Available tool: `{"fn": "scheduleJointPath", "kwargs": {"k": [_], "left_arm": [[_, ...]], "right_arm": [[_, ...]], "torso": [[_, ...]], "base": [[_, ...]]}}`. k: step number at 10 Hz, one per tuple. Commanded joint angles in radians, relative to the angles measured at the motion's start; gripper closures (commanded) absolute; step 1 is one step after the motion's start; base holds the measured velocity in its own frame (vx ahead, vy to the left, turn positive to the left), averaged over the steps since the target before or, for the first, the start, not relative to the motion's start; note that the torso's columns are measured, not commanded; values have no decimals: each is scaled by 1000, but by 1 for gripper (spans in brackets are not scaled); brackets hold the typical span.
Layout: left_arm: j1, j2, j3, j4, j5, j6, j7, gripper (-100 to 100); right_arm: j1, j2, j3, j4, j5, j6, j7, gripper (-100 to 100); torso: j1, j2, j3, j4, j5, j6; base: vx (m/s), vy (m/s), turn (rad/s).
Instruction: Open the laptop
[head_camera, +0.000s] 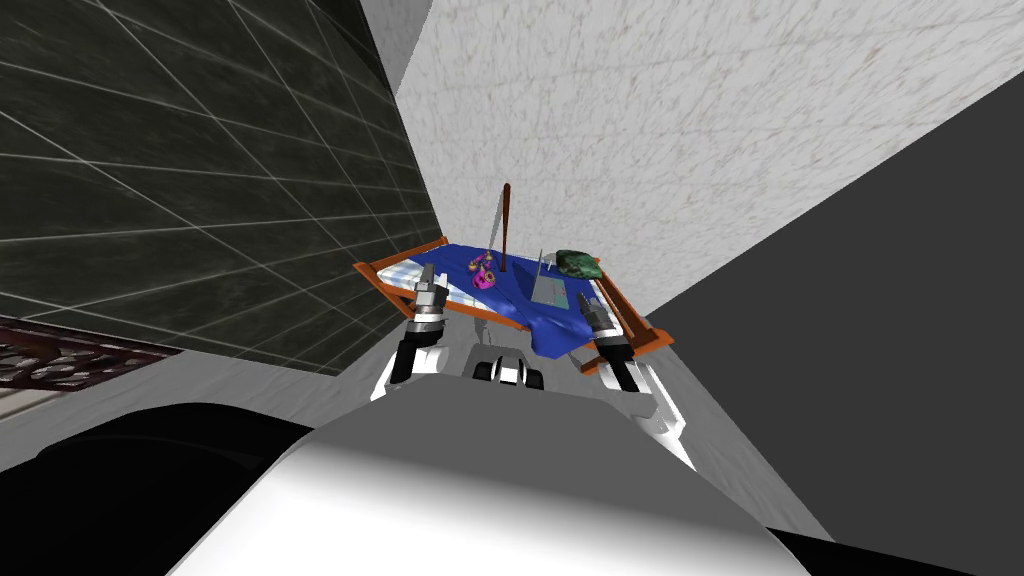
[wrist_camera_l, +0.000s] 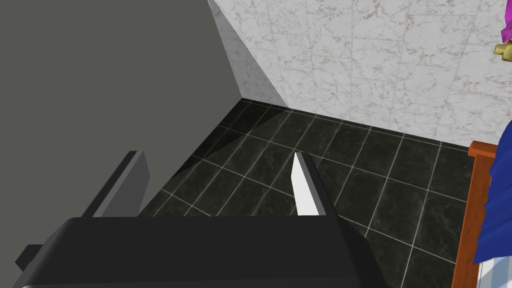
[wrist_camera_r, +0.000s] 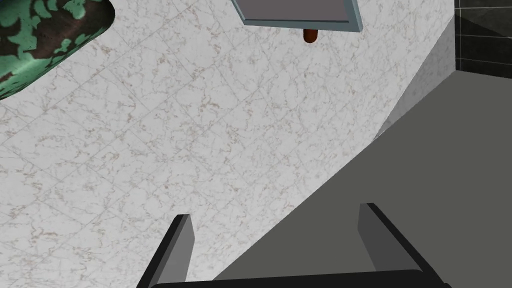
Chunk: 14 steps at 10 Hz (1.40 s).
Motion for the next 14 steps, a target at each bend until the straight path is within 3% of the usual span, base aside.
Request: {"fn": "scheduleJointPath", "kwargs": {"k": [1,8,14], "left_arm": [[0,0,0,0,0,0,0,0],[0,0,0,0,0,0,0,0],[0,0,0,0,0,0,0,0]], "right_arm": [[-27,-70,-22,56,80,39,61,-100],[-118,-219,-39,231,256,139,223,-100],[-199,-310,-38,380,361,215,341,-100]], "torso": [[0,1,1,0,0,0],[-5,1,1,0,-1,0],[-3,3,2,1,-1,0]], "base": [[42,223,-31],[27,209,5],[47,185,36]]}}
